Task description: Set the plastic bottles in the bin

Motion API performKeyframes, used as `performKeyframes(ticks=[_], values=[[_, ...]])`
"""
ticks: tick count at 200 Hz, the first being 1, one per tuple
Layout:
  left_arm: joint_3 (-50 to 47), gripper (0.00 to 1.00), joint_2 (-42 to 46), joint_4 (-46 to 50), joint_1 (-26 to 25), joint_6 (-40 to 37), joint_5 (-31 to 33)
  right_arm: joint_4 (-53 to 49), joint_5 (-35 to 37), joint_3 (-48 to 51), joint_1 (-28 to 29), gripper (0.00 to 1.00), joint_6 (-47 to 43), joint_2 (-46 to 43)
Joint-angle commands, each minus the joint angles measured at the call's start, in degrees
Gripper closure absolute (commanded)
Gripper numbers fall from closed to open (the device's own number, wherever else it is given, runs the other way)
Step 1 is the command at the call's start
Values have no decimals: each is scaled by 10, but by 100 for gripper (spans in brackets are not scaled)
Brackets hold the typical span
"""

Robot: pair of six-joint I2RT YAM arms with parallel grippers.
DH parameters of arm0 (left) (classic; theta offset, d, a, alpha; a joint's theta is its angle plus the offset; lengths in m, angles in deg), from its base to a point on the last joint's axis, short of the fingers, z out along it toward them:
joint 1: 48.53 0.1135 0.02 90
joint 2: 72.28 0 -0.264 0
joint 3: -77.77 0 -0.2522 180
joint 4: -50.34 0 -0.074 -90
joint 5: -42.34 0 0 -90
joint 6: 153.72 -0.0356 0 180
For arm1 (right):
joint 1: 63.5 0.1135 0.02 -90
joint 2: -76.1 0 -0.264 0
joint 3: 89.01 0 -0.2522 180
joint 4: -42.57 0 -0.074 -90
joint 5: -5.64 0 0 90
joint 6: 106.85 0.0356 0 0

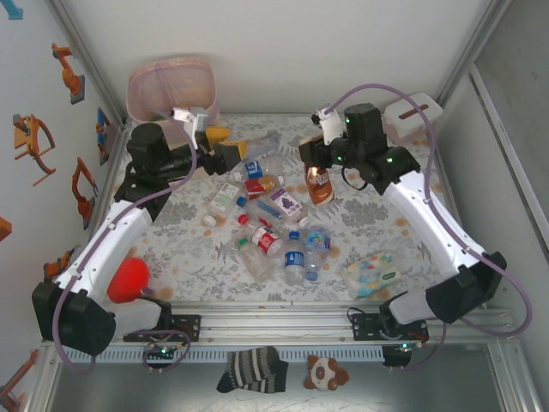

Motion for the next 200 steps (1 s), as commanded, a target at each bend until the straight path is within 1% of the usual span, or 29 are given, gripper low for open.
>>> performKeyframes(ticks=[1,25,59,111,153,173,200], values=[[-1,14,-3,-68,-19,-33,-69,109,-95,22,6,71,31,-38],[7,11,-16,-85,-46,-43,-110,172,-145,39,7,71,56,-69],[33,7,-32,-67,-87,-75,-130,238,-197,47,13,72,95,-92],[75,5,-77,-47,-138,-84,-181,325,-265,56,25,72,140,-107],[103,5,-105,-22,-169,-95,-223,355,-286,54,45,72,148,-119],[108,7,-112,-20,-175,-96,-234,354,-287,48,49,72,146,-124],[114,14,-118,-19,-179,-95,-249,355,-286,45,51,72,143,-132]])
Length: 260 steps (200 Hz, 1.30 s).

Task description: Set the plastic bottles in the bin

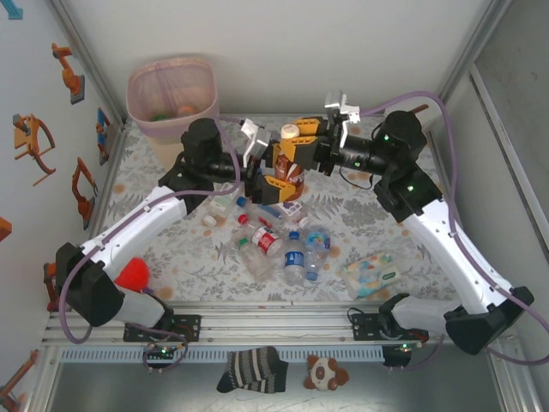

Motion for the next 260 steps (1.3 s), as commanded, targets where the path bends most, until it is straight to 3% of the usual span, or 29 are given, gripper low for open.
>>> performKeyframes(ticks=[1,160,190,237,260], values=[[22,15,-5,4,-4,-16,-35,32,-14,-7,5,72,6,-21],[29,47,-6,1,-6,-20,-49,7,17,2,7,71,-19,-38],[30,52,-6,4,-6,-24,-49,-1,21,4,9,66,-25,-40],[33,51,-2,22,-2,-38,-42,-41,47,3,9,46,-46,-51],[35,51,3,34,5,-45,-39,-67,65,6,9,41,-60,-64]])
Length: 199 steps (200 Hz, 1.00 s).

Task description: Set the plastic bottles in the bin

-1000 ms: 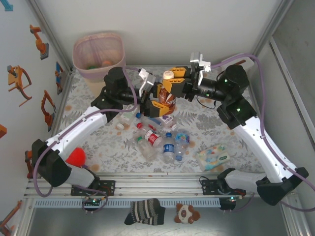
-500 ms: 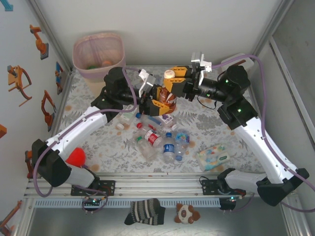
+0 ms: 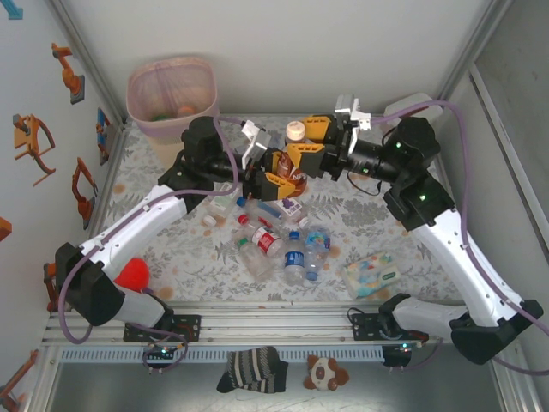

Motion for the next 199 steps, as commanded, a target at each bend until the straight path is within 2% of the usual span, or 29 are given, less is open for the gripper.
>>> performKeyframes(ticks=[1,32,78,93,143,178,199], values=[[21,51,4,14,7,-24,0,-28,25,5,4,41,-22,-26],[21,51,15,35,25,-34,9,-58,47,13,4,40,-42,-45],[33,52,38,81,88,-29,44,-89,79,25,4,40,-59,-64],[39,52,50,117,107,-50,84,-98,84,23,5,40,-62,-65],[94,52,58,252,185,-92,273,-104,90,17,4,40,-62,-61],[121,52,49,277,249,-66,376,-108,92,7,4,41,-59,-56],[131,53,35,267,292,-24,403,-107,93,4,4,41,-58,-52]])
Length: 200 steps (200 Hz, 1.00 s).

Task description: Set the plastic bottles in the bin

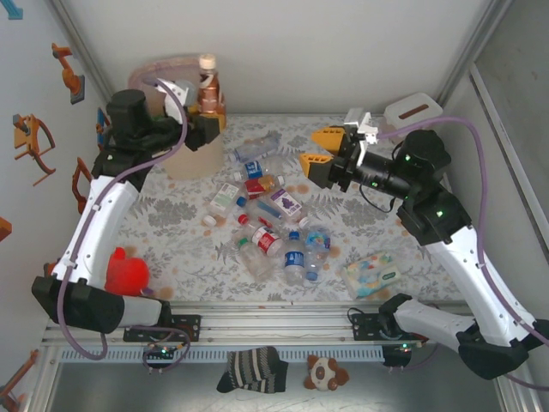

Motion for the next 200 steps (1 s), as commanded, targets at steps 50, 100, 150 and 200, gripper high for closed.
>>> performKeyframes(ticks=[50,100,150,200], values=[[89,57,-80,46,104,90,118,1,11,-15,5,41,0,0],[215,58,-196,115,128,67,108,-6,17,-14,5,41,-4,-7],[357,59,-310,260,132,-110,48,-17,26,-8,4,41,-8,-17],[407,58,-371,300,132,-222,41,-21,28,-13,4,41,-5,-12]])
